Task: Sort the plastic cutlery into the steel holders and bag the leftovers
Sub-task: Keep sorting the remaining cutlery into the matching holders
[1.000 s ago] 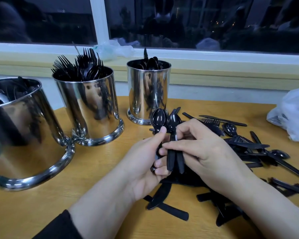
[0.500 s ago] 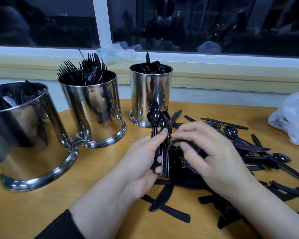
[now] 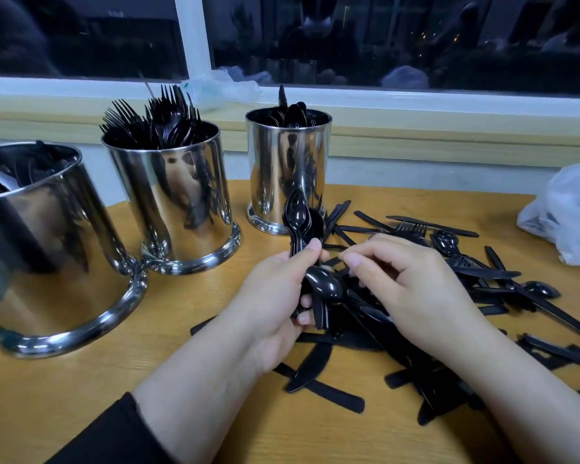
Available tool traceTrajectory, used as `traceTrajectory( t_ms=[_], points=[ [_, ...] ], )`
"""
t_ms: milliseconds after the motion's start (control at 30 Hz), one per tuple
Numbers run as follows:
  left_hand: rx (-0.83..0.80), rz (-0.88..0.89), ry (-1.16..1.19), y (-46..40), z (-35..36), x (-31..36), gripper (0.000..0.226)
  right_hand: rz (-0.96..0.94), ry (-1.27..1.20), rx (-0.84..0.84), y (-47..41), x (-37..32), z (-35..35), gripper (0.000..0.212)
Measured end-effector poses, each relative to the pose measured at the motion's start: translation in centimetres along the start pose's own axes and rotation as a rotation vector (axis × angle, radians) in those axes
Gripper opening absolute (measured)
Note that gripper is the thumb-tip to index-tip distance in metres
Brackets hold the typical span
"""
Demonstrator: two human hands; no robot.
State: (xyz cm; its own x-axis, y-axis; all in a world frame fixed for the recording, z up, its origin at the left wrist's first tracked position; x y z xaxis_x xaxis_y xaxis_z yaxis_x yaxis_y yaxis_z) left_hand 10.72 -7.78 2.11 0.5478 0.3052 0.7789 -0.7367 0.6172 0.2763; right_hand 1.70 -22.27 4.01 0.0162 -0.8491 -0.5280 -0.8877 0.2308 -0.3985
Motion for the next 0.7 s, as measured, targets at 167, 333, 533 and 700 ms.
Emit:
traceTrajectory(
  t_ms=[167,333,533,700],
  points=[
    [0.005,0.012,-0.004,-0.05,0.02,0.12,0.021,0.016,-0.064,-0.182,0.45,-0.22,-0.12,0.037],
    [0.053,0.011,-0.004,0.01,0.08,0.15,0.021,0.049,-0.09,-0.198,0.46,-0.28,-0.18,0.029],
    [0.089,0.013,0.001,0.01,0.28,0.18,0.022,0.039,-0.156,-0.253,0.55,-0.63,-0.05,0.019],
    [0.068,0.051,0.013,0.0,0.2,0.41,0.023,0.104,-0.384,-0.216,0.39,-0.79,-0.14,0.028]
  ],
)
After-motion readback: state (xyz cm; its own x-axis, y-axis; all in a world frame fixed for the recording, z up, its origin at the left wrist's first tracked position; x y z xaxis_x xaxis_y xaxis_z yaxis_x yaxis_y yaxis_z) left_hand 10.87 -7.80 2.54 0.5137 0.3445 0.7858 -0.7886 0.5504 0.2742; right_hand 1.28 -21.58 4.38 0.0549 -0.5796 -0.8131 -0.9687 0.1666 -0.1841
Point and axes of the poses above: each hand's wrist, its own y-axis away from the middle knuckle, its own z-axis out of the palm, x = y × z, the point moved 1 cm from there along -y, towards the middle knuckle, and after that the axes turned 11 degrees about y, right-handed, at the moved point
